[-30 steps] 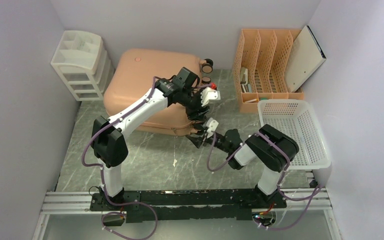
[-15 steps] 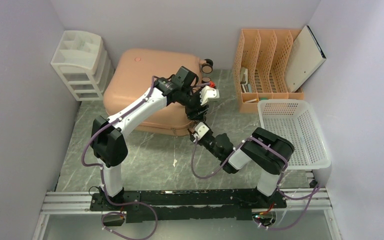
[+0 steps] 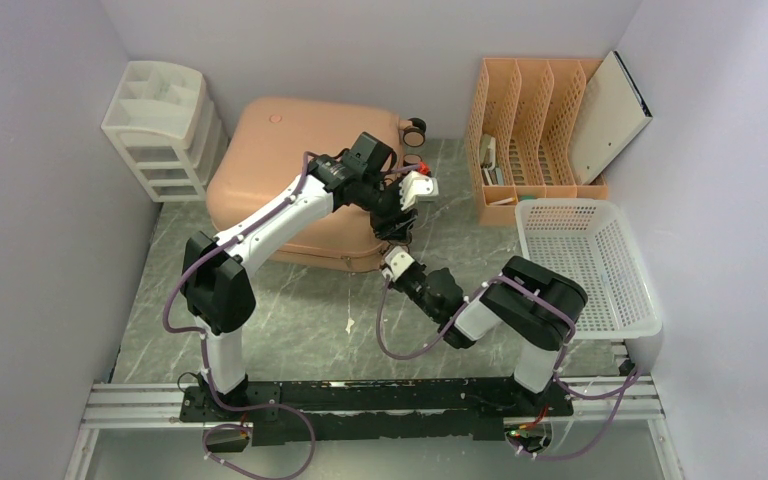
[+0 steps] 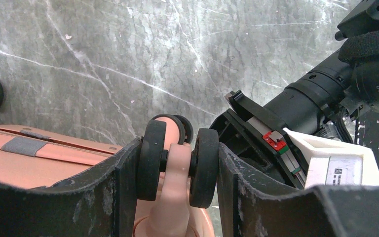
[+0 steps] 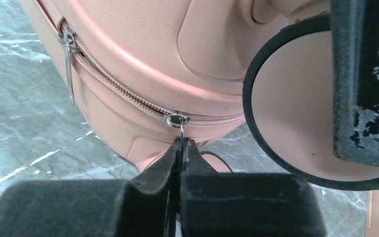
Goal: Open, take out, and arrange the luggage
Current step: Unzip the luggage at the center of the board.
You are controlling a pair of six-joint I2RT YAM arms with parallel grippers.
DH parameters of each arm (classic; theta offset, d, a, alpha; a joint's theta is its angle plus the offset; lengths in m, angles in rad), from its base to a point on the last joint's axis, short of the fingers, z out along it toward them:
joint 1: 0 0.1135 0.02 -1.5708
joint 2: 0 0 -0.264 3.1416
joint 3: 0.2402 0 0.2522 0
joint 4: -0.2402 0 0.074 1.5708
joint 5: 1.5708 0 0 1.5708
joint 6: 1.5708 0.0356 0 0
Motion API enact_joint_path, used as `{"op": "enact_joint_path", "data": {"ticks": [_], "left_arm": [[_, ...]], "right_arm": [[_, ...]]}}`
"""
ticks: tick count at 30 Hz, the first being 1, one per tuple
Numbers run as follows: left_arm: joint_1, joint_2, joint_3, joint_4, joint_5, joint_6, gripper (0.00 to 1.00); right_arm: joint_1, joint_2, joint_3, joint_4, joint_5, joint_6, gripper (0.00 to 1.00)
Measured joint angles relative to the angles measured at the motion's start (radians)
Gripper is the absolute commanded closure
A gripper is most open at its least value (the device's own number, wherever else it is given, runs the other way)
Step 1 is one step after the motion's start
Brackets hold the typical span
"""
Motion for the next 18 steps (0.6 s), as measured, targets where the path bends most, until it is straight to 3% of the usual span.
{"op": "enact_joint_path", "data": {"ticks": [9,18], "left_arm": [[0.001,0.0,0.0,-0.003,0.0,0.001,0.95],[0.001,0.0,0.0,-0.004,0.001,0.005,0.95]], "right_arm": [[-0.047,0.0,-0.01,0.009,-0.118,0.026,1.0],[-0.246,-0.008,-0.008,0.003,-0.453,0.289,1.0]]}}
